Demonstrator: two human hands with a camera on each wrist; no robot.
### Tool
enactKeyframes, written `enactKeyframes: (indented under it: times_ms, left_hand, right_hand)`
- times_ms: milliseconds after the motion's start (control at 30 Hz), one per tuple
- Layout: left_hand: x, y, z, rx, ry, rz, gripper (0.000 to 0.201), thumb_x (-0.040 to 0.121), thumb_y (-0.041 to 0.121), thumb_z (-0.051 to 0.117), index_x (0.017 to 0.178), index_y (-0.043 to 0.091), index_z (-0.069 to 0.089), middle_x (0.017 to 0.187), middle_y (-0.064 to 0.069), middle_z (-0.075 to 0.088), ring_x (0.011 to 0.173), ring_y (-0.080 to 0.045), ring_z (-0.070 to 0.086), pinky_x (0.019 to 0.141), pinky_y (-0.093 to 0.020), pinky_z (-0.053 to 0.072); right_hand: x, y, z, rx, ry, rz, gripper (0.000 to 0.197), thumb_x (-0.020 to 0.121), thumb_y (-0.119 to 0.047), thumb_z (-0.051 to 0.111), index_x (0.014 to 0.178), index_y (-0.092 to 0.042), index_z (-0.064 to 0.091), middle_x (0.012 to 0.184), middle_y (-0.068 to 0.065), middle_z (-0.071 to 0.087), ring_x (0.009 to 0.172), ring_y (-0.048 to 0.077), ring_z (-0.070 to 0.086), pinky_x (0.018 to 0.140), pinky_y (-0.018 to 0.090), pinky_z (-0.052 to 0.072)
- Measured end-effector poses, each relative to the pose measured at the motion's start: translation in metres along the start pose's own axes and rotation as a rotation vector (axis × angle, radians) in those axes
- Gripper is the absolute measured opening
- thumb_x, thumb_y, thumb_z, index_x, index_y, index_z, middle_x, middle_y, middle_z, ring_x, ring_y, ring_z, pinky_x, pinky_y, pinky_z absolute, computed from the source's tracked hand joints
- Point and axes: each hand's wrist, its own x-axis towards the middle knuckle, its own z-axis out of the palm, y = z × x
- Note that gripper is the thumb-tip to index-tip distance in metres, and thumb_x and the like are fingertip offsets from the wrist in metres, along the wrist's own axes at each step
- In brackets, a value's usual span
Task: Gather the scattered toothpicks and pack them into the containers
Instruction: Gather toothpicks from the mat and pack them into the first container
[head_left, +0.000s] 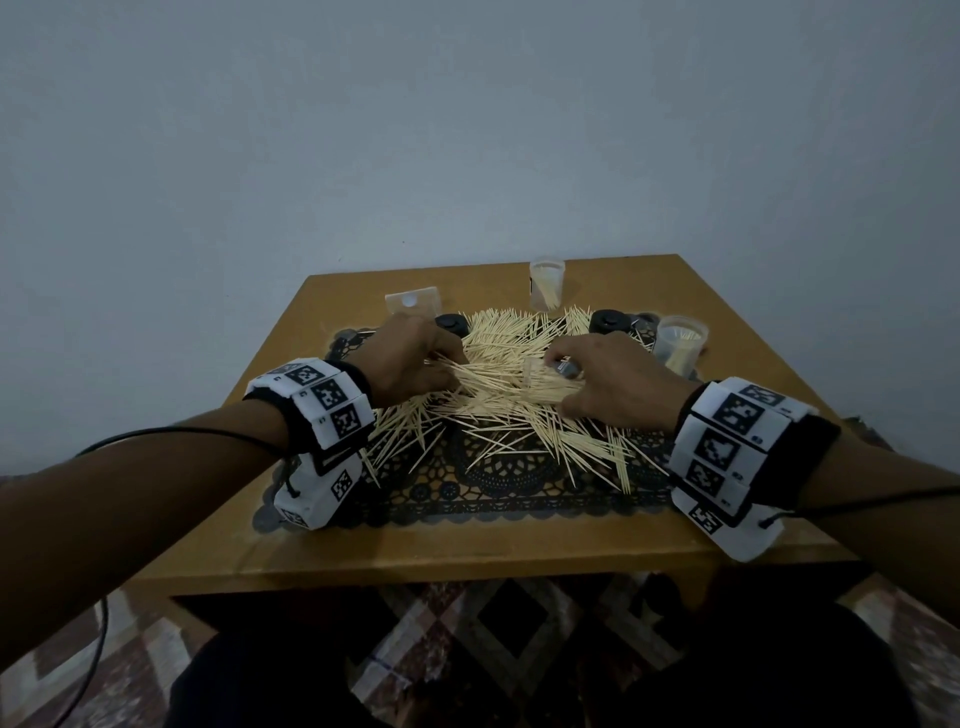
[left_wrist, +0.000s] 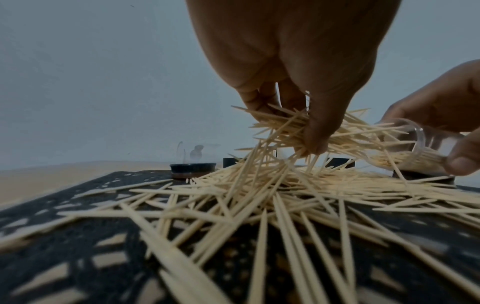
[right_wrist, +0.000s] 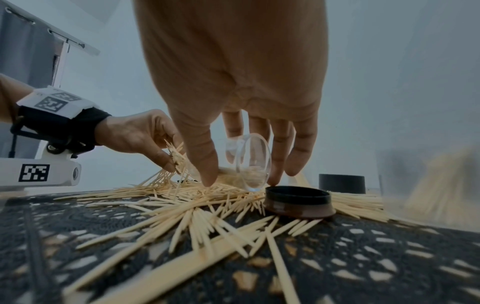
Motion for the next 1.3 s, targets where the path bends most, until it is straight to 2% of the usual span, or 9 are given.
enactKeyframes:
  times_ms: [133, 267, 500, 667, 900, 967, 1100, 1200, 1300]
  left_hand:
    - [0.001, 0.006, -0.004, -0.041, 0.013, -0.026, 0.018, 0.079, 0.014, 0.077, 0.097, 0.010, 0.075, 0.080, 0.009, 0.058, 0.072, -0.005, 0.050, 0.063, 0.003, 0.033]
    - [0.005, 0.010, -0.002, -0.083, 0.005, -0.005, 0.019, 0.078, 0.012, 0.077, 0.097, 0.010, 0.075, 0.086, 0.004, 0.068, 0.074, -0.004, 0.055, 0.063, 0.002, 0.035]
    - [0.011, 0.013, 0.005, -0.072, -0.043, 0.036, 0.019, 0.080, 0.015, 0.075, 0.099, 0.013, 0.075, 0.095, 0.002, 0.073, 0.079, -0.005, 0.059, 0.066, -0.001, 0.035]
    - [0.015, 0.016, 0.009, -0.010, -0.044, 0.044, 0.023, 0.078, 0.018, 0.077, 0.100, 0.014, 0.071, 0.095, -0.003, 0.071, 0.086, -0.015, 0.065, 0.074, -0.024, 0.049]
    - [0.017, 0.018, 0.015, -0.152, -0.020, 0.009, 0.040, 0.072, 0.017, 0.082, 0.098, 0.014, 0.051, 0.088, 0.005, 0.062, 0.080, -0.010, 0.062, 0.063, -0.013, 0.045]
    - [0.018, 0.017, 0.013, -0.207, -0.019, 0.008, 0.040, 0.069, 0.018, 0.084, 0.093, 0.014, 0.052, 0.085, 0.005, 0.062, 0.076, -0.005, 0.059, 0.061, -0.010, 0.046]
    - [0.018, 0.018, 0.011, -0.241, -0.034, -0.009, 0.025, 0.071, 0.018, 0.083, 0.083, 0.009, 0.062, 0.080, 0.003, 0.066, 0.072, -0.006, 0.060, 0.063, -0.016, 0.049]
    - [0.019, 0.017, 0.012, -0.313, -0.058, -0.054, 0.014, 0.075, 0.010, 0.080, 0.085, 0.009, 0.070, 0.077, 0.006, 0.068, 0.068, 0.004, 0.062, 0.066, -0.010, 0.050]
    - [0.018, 0.017, 0.012, -0.448, -0.013, -0.085, 0.017, 0.077, 0.001, 0.076, 0.090, 0.007, 0.067, 0.084, -0.003, 0.071, 0.075, -0.005, 0.067, 0.073, -0.016, 0.055]
  right_hand:
    - [-0.001, -0.003, 0.000, 0.019, -0.005, -0.013, 0.048, 0.079, -0.020, 0.076, 0.123, -0.016, 0.058, 0.120, 0.006, 0.065, 0.089, 0.016, 0.055, 0.076, 0.030, 0.050]
    - [0.001, -0.011, 0.001, 0.031, -0.004, -0.024, 0.049, 0.078, -0.021, 0.077, 0.123, -0.016, 0.059, 0.120, 0.006, 0.065, 0.100, 0.023, 0.061, 0.083, 0.034, 0.053]
    - [0.004, -0.018, 0.007, 0.026, -0.003, -0.040, 0.048, 0.077, -0.022, 0.077, 0.121, -0.017, 0.060, 0.116, 0.004, 0.066, 0.099, 0.023, 0.061, 0.082, 0.035, 0.052]
    - [0.007, -0.020, 0.010, 0.021, 0.000, -0.046, 0.049, 0.078, -0.023, 0.076, 0.124, -0.016, 0.059, 0.117, 0.006, 0.065, 0.099, 0.024, 0.060, 0.080, 0.031, 0.051]
    - [0.010, -0.021, 0.012, 0.011, 0.006, -0.014, 0.050, 0.077, -0.026, 0.077, 0.123, -0.018, 0.058, 0.113, 0.006, 0.066, 0.097, 0.025, 0.060, 0.082, 0.036, 0.053]
    - [0.009, -0.020, 0.012, 0.008, 0.008, -0.009, 0.051, 0.076, -0.026, 0.078, 0.123, -0.017, 0.058, 0.113, 0.007, 0.066, 0.097, 0.025, 0.061, 0.081, 0.036, 0.053]
    - [0.008, -0.019, 0.012, 0.015, 0.013, -0.006, 0.051, 0.076, -0.026, 0.078, 0.123, -0.017, 0.059, 0.114, 0.007, 0.067, 0.098, 0.025, 0.060, 0.081, 0.036, 0.053]
    - [0.007, -0.018, 0.012, 0.019, 0.013, 0.003, 0.051, 0.077, -0.027, 0.078, 0.122, -0.018, 0.058, 0.115, 0.007, 0.066, 0.095, 0.024, 0.060, 0.079, 0.034, 0.052]
    - [0.007, -0.017, 0.011, 0.047, 0.015, 0.017, 0.049, 0.078, -0.027, 0.078, 0.121, -0.017, 0.057, 0.115, 0.007, 0.065, 0.097, 0.023, 0.059, 0.080, 0.035, 0.052]
